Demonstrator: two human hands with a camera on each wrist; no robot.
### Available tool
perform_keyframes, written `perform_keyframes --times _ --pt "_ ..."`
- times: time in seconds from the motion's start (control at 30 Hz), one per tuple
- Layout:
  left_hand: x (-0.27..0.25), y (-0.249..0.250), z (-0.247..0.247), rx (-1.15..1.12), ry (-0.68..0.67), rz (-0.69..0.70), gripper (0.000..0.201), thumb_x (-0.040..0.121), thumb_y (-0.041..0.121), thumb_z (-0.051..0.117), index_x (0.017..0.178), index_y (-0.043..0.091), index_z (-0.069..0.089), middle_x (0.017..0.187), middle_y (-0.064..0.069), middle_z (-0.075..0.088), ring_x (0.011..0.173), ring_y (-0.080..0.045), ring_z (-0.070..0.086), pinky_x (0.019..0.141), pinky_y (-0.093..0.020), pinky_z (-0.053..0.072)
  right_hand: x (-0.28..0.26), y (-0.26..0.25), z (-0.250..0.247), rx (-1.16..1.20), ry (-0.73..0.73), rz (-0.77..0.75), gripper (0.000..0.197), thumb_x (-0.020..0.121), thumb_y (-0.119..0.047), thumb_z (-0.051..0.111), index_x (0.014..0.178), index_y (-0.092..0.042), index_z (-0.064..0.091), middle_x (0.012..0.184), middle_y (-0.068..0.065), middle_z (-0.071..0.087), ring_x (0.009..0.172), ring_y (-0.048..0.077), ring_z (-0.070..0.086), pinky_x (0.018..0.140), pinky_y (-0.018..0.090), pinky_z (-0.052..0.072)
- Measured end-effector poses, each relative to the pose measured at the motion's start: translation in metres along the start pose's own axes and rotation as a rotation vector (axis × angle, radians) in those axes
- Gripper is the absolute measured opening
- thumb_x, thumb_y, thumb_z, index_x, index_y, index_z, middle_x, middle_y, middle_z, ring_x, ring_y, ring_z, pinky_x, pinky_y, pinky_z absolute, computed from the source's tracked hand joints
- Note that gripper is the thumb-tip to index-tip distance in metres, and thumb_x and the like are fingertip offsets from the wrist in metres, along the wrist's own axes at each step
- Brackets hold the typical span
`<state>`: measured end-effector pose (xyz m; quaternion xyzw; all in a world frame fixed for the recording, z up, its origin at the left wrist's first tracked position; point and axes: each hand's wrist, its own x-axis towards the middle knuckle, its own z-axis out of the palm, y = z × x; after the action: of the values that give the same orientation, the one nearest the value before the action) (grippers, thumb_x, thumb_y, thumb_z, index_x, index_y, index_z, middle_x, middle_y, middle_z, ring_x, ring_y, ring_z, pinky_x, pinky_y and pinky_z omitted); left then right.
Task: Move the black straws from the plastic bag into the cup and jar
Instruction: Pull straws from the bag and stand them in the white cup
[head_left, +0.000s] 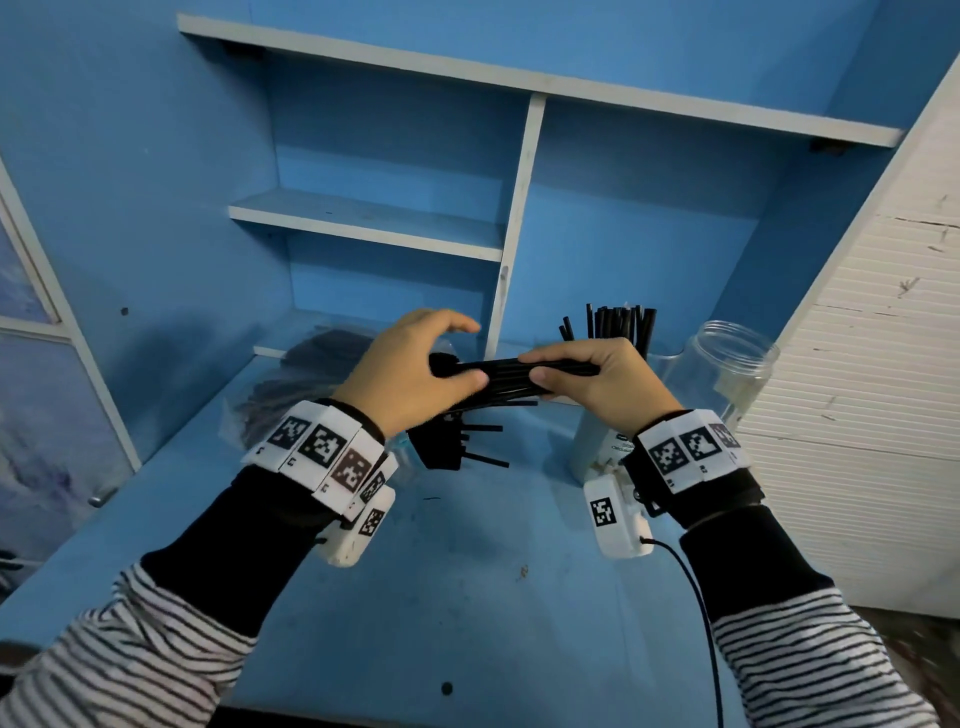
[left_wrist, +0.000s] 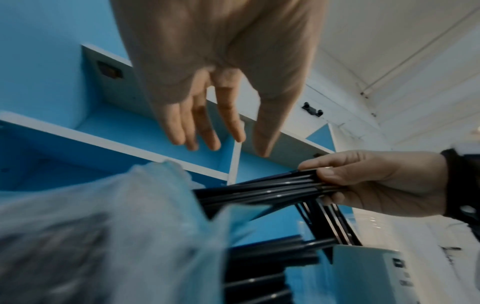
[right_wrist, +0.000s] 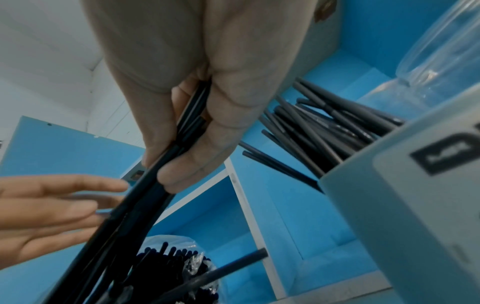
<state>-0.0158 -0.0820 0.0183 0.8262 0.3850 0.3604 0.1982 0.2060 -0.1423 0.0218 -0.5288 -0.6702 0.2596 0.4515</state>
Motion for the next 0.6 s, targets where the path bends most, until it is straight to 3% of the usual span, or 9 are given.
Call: perform_keyframes --times 0.1,0.17,0.23,0.33,0.4,0.5,0.6 --pt "0.009 0.017 0.016 0.100 -0.247 0.018 0.066 0.069 0.045 0.081 0.127 0.034 0.051 0.122 0.015 0.057 0.106 -0.004 0.053 0.087 -0.020 0.039 -0.006 -0.003 0.000 -0.023 0.015 -0.006 0.021 0.086 -0.007 0.069 0.098 -0.024 0.073 0.090 -0.001 0.075 0.080 0.012 0.071 0.084 0.023 0.055" --pt "0.015 0.019 0.026 0.221 -0.321 0.025 0.061 0.069 0.047 0.080 0.121 0.032 0.051 0.109 0.012 0.060 0.095 -0.010 0.058 0.076 -0.025 0.043 -0.009 -0.007 0.000 -0.040 0.018 -0.018 0.021 0.086 -0.007 0.069 0.099 -0.023 0.073 0.088 0.000 0.075 0.076 0.010 0.070 0.081 0.021 0.054" --pt "0.020 0.019 0.032 0.295 -0.325 0.038 0.041 0.075 0.043 0.075 0.107 0.026 0.055 0.092 0.008 0.063 0.085 -0.015 0.061 0.067 -0.029 0.045 -0.012 -0.011 -0.001 -0.057 0.014 -0.024 0.020 0.086 -0.007 0.069 0.101 -0.019 0.074 0.089 0.000 0.074 0.076 0.009 0.069 0.079 0.019 0.053" --pt "0.022 0.018 0.037 0.203 -0.288 0.029 0.022 0.084 0.040 0.066 0.098 0.023 0.062 0.081 0.006 0.066 0.079 -0.015 0.064 0.067 -0.030 0.049 -0.013 -0.018 -0.005 -0.089 0.009 -0.034 0.022 0.087 -0.009 0.068 0.107 -0.017 0.072 0.095 0.000 0.073 0.074 0.007 0.067 0.076 0.017 0.052" --pt "0.023 0.016 0.038 0.129 -0.278 0.037 0.019 0.087 0.041 0.064 0.093 0.023 0.062 0.077 0.007 0.064 0.072 -0.011 0.061 0.063 -0.027 0.047 -0.015 -0.022 -0.008 -0.030 0.037 -0.027 0.031 0.086 -0.011 0.070 0.115 -0.019 0.068 0.101 0.002 0.070 0.076 0.007 0.067 0.075 0.016 0.053" --pt "0.022 0.010 0.035 0.030 -0.241 0.029 0.016 0.090 0.040 0.063 0.090 0.024 0.060 0.071 0.005 0.062 0.067 -0.013 0.059 0.059 -0.025 0.042 -0.017 -0.023 -0.011 0.096 0.099 0.007 0.047 0.082 -0.016 0.074 0.126 -0.021 0.060 0.112 0.005 0.066 0.085 0.018 0.071 0.083 0.022 0.055" --pt "0.023 0.005 0.029 -0.007 -0.188 0.000 0.019 0.090 0.042 0.062 0.097 0.024 0.061 0.076 -0.001 0.065 0.069 -0.017 0.063 0.058 -0.021 0.044 -0.018 -0.015 -0.009 0.156 0.077 0.090 0.051 0.076 -0.019 0.077 0.123 -0.013 0.058 0.118 0.005 0.065 0.093 0.011 0.069 0.086 0.022 0.054"
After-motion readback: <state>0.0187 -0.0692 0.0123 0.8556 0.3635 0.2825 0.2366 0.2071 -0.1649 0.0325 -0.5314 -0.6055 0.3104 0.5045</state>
